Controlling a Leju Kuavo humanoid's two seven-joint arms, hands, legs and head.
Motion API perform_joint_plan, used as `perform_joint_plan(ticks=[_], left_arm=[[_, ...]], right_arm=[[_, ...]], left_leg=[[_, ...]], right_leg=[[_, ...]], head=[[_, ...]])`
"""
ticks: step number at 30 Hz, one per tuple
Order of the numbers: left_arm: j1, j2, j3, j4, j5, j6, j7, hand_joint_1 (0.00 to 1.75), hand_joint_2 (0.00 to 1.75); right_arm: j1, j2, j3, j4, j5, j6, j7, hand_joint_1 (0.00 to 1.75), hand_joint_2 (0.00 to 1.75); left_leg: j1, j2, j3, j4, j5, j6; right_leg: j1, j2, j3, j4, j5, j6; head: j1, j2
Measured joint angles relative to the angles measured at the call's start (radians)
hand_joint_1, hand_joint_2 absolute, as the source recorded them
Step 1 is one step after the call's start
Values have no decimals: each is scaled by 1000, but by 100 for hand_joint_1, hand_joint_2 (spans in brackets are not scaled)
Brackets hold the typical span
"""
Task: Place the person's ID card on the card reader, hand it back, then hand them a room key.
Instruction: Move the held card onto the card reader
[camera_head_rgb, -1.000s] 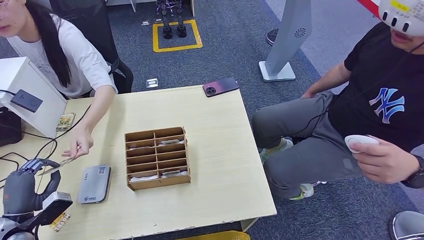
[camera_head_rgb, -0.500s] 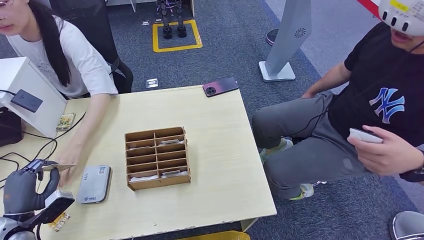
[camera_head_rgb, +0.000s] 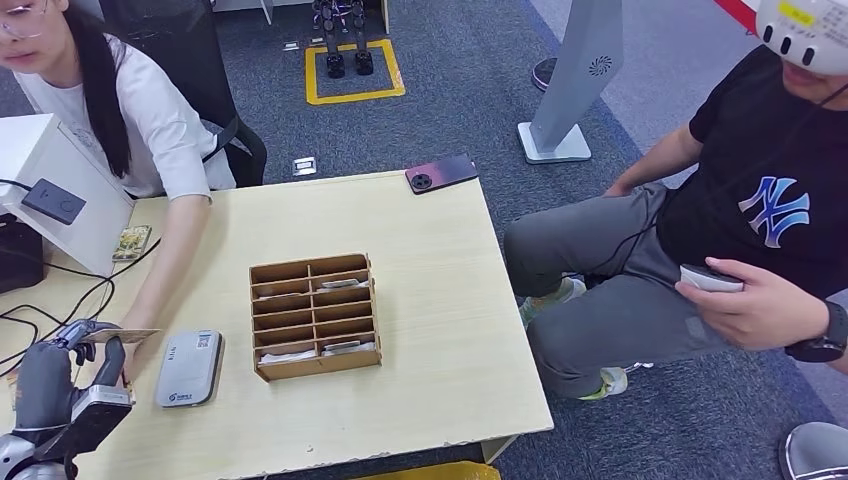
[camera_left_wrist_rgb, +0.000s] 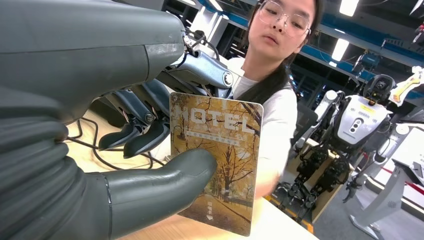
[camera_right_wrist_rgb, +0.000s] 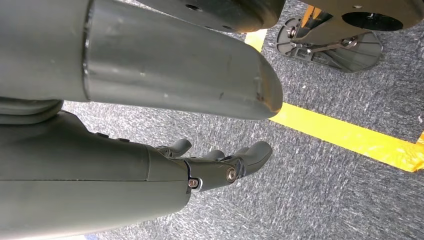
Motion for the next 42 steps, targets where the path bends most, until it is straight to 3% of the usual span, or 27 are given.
perform_joint_plan(ticks=[8, 15, 20, 25, 42], left_arm=[[0, 0, 0, 0, 9, -13, 2, 175, 175], [-15, -2, 0, 0, 149, -252, 84, 175, 175], [-19, -2, -2, 2, 180, -341, 151, 175, 175], [-29, -12, -22, 50, 132, -325, 218, 175, 175], [-52, -34, -41, 148, 114, -301, 220, 175, 175]], right_arm=[[0, 0, 0, 0, 0, 0, 0, 0, 0], [0, 0, -8, 0, -12, -4, -3, 0, 0], [0, 1, -19, 0, -10, -7, -4, 0, 0], [0, 4, -23, 0, -9, -11, -4, 0, 0], [1, 5, -25, 0, -9, -10, -1, 0, 0]], left_leg=[[0, 0, 0, 0, 0, 0], [0, 0, 0, 0, 0, 0], [0, 0, 0, 0, 0, 0], [0, 0, 0, 0, 0, 0], [0, 0, 0, 0, 0, 0]], right_leg=[[0, 0, 0, 0, 0, 0], [0, 0, 0, 0, 0, 0], [0, 0, 0, 0, 0, 0], [0, 0, 0, 0, 0, 0], [0, 0, 0, 0, 0, 0]], head=[[0, 0], [0, 0], [0, 0], [0, 0], [0, 0]])
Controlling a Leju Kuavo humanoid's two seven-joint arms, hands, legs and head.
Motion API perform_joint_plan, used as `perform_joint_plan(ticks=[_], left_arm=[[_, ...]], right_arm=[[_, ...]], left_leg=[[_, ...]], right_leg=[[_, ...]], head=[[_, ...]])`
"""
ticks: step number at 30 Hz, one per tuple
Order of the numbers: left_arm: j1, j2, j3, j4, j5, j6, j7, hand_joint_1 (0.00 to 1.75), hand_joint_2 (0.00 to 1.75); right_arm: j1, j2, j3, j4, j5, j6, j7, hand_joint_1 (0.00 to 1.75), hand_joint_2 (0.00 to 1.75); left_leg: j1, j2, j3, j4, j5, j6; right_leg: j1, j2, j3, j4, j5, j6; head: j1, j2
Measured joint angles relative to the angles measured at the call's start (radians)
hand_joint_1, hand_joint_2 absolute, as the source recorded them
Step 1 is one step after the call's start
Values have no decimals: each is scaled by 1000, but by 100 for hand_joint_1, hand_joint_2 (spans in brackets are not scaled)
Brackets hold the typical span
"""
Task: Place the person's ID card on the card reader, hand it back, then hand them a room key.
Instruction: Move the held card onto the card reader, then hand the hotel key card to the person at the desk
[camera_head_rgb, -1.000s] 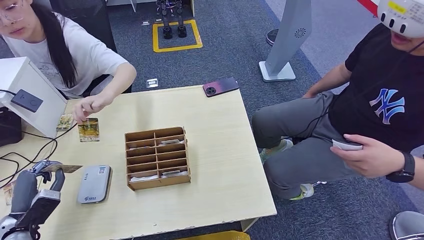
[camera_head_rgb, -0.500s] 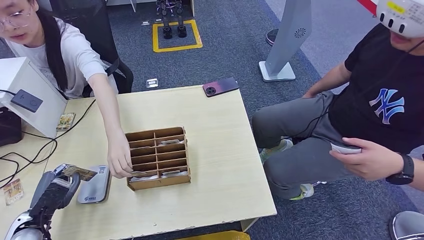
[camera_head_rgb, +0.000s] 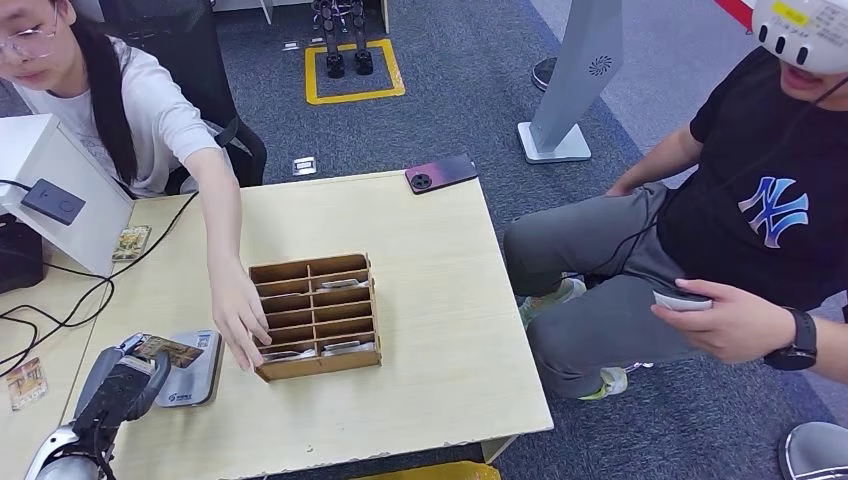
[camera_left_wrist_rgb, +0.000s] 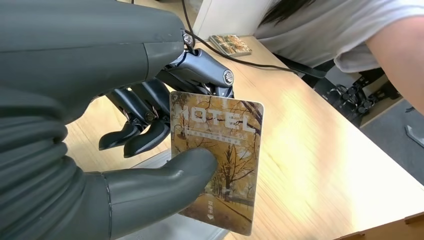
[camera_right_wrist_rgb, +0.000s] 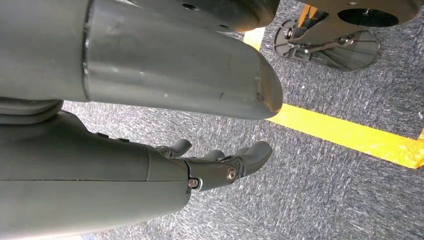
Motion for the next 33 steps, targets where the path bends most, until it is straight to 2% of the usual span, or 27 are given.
perform_joint_plan(ticks=[21, 29, 33], left_arm=[[-3, 0, -5, 22, -25, 21, 15, 175, 175], [-35, -31, -23, 118, -135, 118, 31, 175, 175], [-53, -41, -29, 157, -144, 130, 29, 175, 175]], right_arm=[[0, 0, 0, 0, 14, 0, -3, 0, 0], [0, 2, -1, 0, 24, -4, -6, 0, 0], [0, 3, -1, 0, 31, -6, -6, 0, 0]], left_leg=[[0, 0, 0, 0, 0, 0], [-1, 0, 0, 0, 0, 0], [-1, 0, 1, 0, 0, 0]], right_leg=[[0, 0, 0, 0, 0, 0], [0, -1, 1, 0, 0, 0], [0, -1, 1, 0, 0, 0]], head=[[0, 0], [0, 0], [0, 0]])
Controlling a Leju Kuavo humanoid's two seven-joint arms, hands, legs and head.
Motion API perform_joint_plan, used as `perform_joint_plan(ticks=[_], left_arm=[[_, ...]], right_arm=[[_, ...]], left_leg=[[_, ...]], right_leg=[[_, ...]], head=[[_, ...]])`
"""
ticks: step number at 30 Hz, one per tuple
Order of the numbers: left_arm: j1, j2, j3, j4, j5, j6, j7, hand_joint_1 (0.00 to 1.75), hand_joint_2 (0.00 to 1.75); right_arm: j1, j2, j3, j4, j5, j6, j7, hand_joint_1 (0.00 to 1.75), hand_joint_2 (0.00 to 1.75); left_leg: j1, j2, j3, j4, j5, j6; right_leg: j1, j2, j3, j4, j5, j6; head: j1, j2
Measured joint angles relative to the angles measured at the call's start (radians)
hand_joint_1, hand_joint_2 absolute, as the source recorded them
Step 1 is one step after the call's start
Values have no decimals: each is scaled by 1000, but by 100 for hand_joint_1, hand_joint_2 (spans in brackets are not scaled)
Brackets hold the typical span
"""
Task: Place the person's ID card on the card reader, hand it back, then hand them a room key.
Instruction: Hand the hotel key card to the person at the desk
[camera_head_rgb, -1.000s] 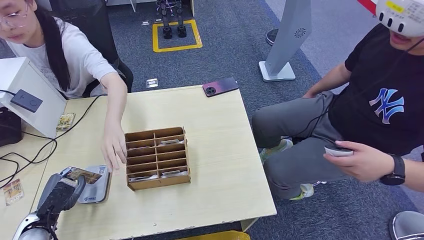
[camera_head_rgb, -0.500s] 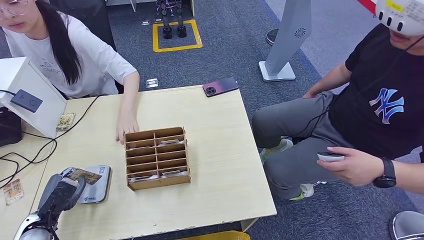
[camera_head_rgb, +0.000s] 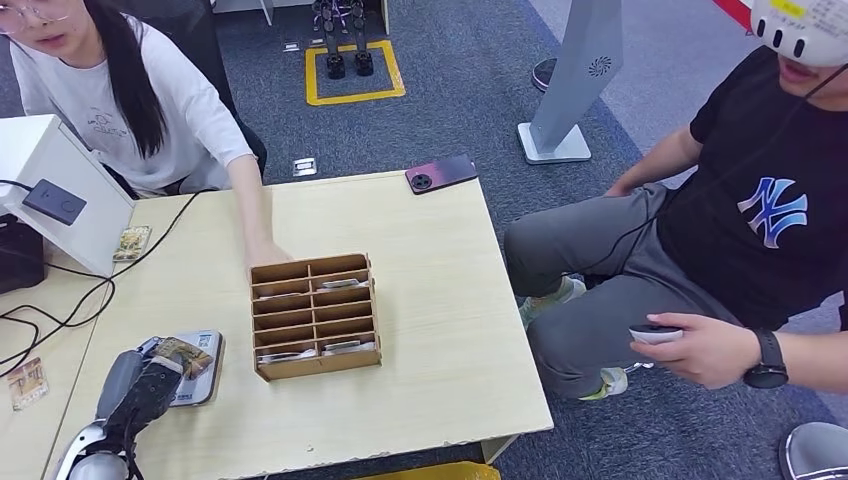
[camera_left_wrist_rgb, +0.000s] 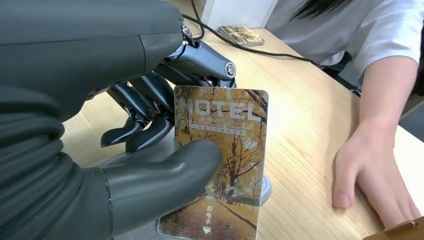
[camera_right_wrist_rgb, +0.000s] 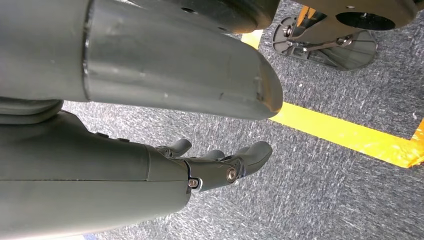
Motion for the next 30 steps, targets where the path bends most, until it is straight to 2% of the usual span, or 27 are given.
perform_joint_plan(ticks=[9, 22, 30], left_arm=[[-13, -10, -1, 32, -5, 6, 2, 175, 175], [-39, -13, -1, 115, -86, 91, 14, 175, 175], [-55, -16, 3, 148, -97, 106, 13, 175, 175]], right_arm=[[0, 0, 0, 0, 0, 0, 0, 0, 0], [0, 0, -9, 0, 21, 3, -10, 0, 0], [0, 0, -14, 0, 23, -1, -18, 0, 0]], left_leg=[[0, 0, 0, 0, 0, 0], [0, -1, 2, 0, 0, 0], [0, -2, 4, -1, 0, 0]], right_leg=[[0, 0, 0, 0, 0, 0], [0, -1, 3, 0, 0, 0], [0, -2, 6, 0, 0, 0]], head=[[0, 0], [0, 0], [0, 0]])
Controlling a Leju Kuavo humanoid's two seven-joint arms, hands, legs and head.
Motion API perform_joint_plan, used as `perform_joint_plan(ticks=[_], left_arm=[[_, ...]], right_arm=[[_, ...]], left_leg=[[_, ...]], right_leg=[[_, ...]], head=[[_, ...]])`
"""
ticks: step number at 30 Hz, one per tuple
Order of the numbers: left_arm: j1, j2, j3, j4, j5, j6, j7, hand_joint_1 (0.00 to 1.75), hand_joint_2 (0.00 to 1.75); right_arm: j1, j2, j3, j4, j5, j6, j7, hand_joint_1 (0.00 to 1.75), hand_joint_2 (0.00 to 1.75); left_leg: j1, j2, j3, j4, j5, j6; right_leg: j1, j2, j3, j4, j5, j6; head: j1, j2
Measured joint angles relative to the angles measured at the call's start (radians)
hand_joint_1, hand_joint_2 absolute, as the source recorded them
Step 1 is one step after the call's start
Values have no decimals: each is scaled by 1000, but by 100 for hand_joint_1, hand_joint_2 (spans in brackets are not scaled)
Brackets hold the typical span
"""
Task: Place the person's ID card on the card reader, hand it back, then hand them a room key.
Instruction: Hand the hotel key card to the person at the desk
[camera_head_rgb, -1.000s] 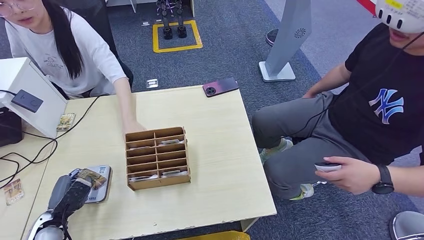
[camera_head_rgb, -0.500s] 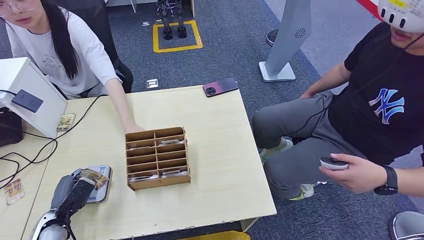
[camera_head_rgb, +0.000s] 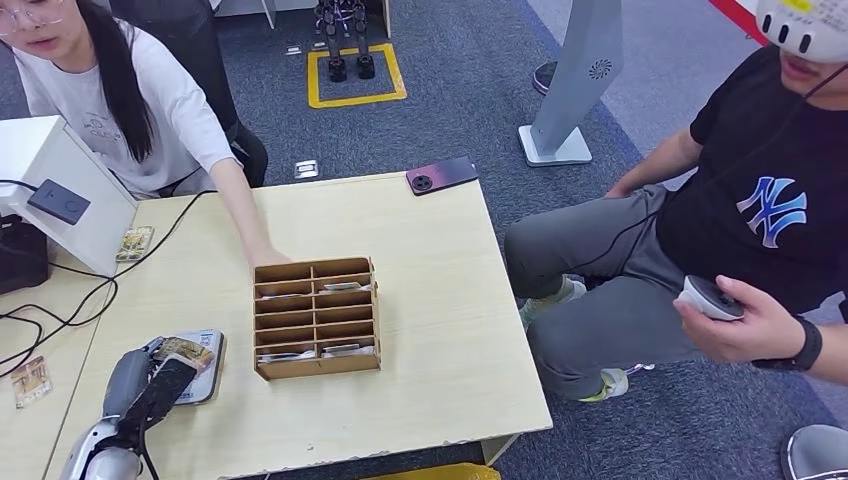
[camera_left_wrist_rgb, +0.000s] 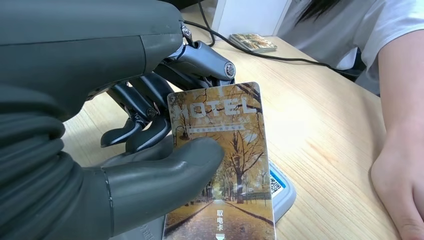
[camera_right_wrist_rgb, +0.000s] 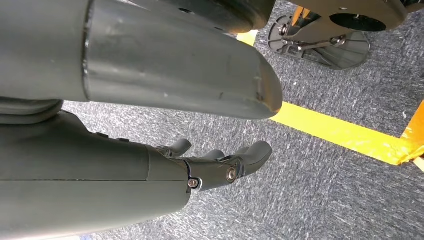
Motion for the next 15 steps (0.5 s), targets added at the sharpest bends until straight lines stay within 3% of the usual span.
perform_joint_plan(ticks=[4, 8, 12, 15], left_arm=[[-8, -4, 13, 17, 58, -30, -64, 175, 175], [7, -19, 57, -35, 296, -194, -167, 175, 175], [13, -38, 107, -146, 511, -285, -172, 175, 175], [3, -44, 149, -210, 572, -301, -171, 175, 175]], right_arm=[[0, 0, -2, 0, 13, -3, -5, 0, 0], [0, 0, -6, 0, 18, -3, -10, 0, 0], [0, 0, -10, 0, 32, 2, -8, 0, 0], [0, 0, -10, 0, 34, 3, -5, 0, 0]], left_leg=[[0, 0, 2, 0, 0, 0], [0, 0, 1, 0, 1, 1], [0, 0, -1, 0, 1, 1], [0, 0, -1, 0, 1, 1]], right_leg=[[0, 0, 1, 0, 0, 0], [0, 0, 0, 0, 0, 0], [0, 0, -1, 0, 0, 0], [0, 0, -1, 0, 0, 0]], head=[[0, 0], [0, 0], [0, 0], [0, 0]])
